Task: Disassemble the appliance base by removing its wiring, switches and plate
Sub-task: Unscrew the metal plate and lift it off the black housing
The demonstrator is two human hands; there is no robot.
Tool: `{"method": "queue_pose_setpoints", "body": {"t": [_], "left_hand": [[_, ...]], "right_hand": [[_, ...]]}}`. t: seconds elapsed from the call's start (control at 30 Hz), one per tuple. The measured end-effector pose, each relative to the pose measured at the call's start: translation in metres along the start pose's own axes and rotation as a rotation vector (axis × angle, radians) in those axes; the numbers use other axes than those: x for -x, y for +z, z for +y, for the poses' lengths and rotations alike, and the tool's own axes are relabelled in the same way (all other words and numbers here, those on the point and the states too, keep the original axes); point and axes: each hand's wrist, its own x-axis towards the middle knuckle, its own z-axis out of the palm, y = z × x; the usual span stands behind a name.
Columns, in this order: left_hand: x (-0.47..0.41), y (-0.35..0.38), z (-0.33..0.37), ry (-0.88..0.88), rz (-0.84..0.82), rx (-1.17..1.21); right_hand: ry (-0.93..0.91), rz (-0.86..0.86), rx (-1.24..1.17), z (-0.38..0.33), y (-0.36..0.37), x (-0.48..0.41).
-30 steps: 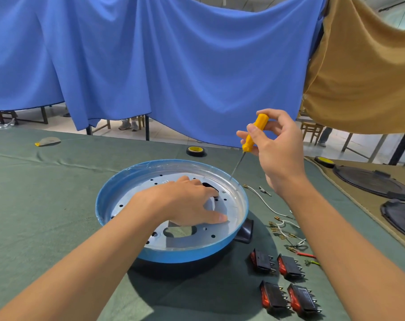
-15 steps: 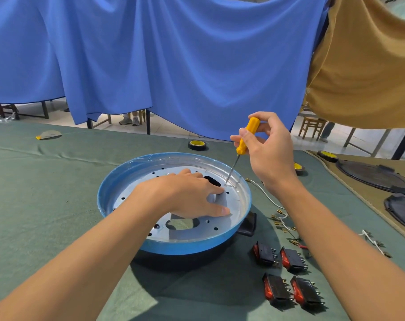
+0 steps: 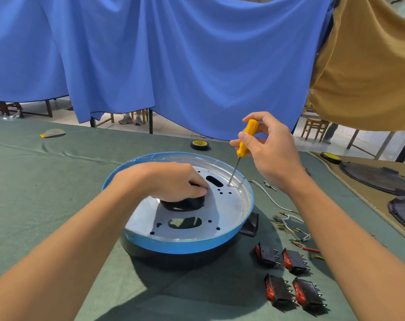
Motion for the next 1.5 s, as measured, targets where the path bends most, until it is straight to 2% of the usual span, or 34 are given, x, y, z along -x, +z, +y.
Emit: {"method": "queue_pose_setpoints", "body": {"t": [0.1, 0.4, 0.6, 0.87, 1.13, 1.27, 1.43, 1.5], "left_hand": [[0.003, -0.002, -0.001, -0.001, -0.023, 0.033], [-0.005, 0.006, 0.013, -0.008, 0.024, -0.113], [-0.009, 0.000, 0.016, -0.012, 0.017, -0.150], [-0.021, -0.003, 0.024, -0.025, 0.028, -0.205], [-0.024, 0.001, 0.026, -0.010, 0.052, -0.235], [-0.024, 0.001, 0.024, -0.009, 0.045, -0.233], [-0.023, 0.002, 0.024, 0.003, 0.052, -0.223], [-0.022, 0.002, 0.024, 0.000, 0.050, -0.223]], "right_hand": [[-0.017, -0.065, 0.037, -0.004, -0.002, 0.000], [-0.020, -0.225, -0.012, -0.009, -0.009, 0.000], [-0.013, -0.056, 0.204, 0.000, -0.007, -0.005], [-0.050, -0.040, 0.380, -0.007, -0.003, -0.013], [-0.063, -0.077, 0.428, -0.013, 0.005, -0.025], [-0.016, -0.175, 0.306, -0.013, -0.001, -0.027], [0.107, -0.438, 0.027, -0.016, -0.010, -0.023], [0.111, -0.386, 0.061, -0.014, -0.009, -0.022]]}}
